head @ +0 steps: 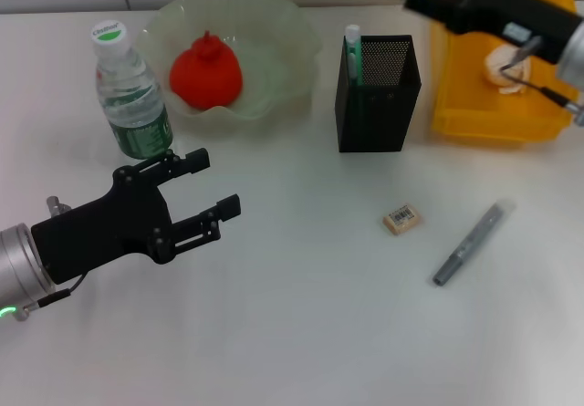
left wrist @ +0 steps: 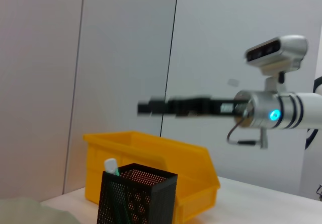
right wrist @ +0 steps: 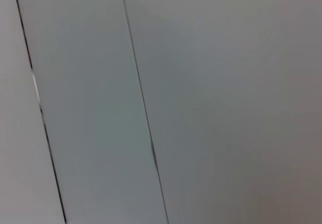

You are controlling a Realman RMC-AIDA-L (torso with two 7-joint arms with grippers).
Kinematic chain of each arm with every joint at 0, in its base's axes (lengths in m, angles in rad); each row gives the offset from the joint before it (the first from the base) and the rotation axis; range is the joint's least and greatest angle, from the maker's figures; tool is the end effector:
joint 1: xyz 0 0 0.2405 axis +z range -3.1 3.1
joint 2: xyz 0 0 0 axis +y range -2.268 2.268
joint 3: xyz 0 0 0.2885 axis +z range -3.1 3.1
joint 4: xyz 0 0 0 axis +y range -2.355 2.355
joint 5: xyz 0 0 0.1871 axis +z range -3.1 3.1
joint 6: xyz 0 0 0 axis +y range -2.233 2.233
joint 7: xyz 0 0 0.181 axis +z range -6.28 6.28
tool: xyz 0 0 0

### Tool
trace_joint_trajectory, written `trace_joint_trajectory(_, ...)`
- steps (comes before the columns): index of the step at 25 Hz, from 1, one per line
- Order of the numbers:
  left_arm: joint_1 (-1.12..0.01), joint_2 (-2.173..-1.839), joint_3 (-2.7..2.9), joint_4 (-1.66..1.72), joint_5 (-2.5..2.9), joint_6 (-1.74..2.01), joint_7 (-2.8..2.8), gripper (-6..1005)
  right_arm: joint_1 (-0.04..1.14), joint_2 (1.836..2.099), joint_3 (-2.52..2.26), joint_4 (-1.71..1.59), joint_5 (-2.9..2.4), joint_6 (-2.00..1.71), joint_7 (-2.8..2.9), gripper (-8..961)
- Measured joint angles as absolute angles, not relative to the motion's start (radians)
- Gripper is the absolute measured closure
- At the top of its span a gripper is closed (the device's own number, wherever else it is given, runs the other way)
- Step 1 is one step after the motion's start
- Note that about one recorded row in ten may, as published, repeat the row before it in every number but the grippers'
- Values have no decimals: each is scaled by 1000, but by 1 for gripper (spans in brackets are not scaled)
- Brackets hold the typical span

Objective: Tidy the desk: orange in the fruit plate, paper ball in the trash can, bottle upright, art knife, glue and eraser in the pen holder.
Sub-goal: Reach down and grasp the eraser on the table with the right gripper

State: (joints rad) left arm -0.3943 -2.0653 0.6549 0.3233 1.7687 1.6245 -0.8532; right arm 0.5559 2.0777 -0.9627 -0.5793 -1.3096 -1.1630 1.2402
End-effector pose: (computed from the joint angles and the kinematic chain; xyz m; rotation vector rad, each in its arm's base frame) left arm -0.2816 0.2843 -0.0608 -2.5198 -0.4235 -0.9826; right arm 0.2199 0.4162 -0.0198 -2.2344 0.5875 0.9955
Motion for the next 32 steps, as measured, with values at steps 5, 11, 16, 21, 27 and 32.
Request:
trace_joint_trajectory(5, -394, -2066, 661, 314, 1771, 1646, -852, 260, 493, 2052, -962, -665, -1226, -1342, 1351, 197)
trace_joint_trajectory(11, -394, -2064, 664, 310, 1777, 1653, -854, 260, 509, 1946, -962, -763, -1365, -1597, 1613, 199)
trace_joint_trajectory(16, -392, -2063, 661, 310, 1776, 1657, -855, 261, 608, 1875, -962, -876, -1716, -1740, 1837, 201)
trace_joint_trajectory(21, -391, -2065, 663, 311, 1774, 1655, -855, 261, 726, 1880, -973, -943, -2045, -1806, 1894, 200)
trace_joint_trajectory(27, -391, -2063, 663, 312, 1777, 1660, -855, 260, 844, 1964, -1003, -967, -2375, -1800, 1842, 201)
trace_joint_trajectory(32, -387, -2061, 671, 317, 1790, 1664, -854, 260, 889, 2029, -1066, -971, -2532, -1735, 1784, 200)
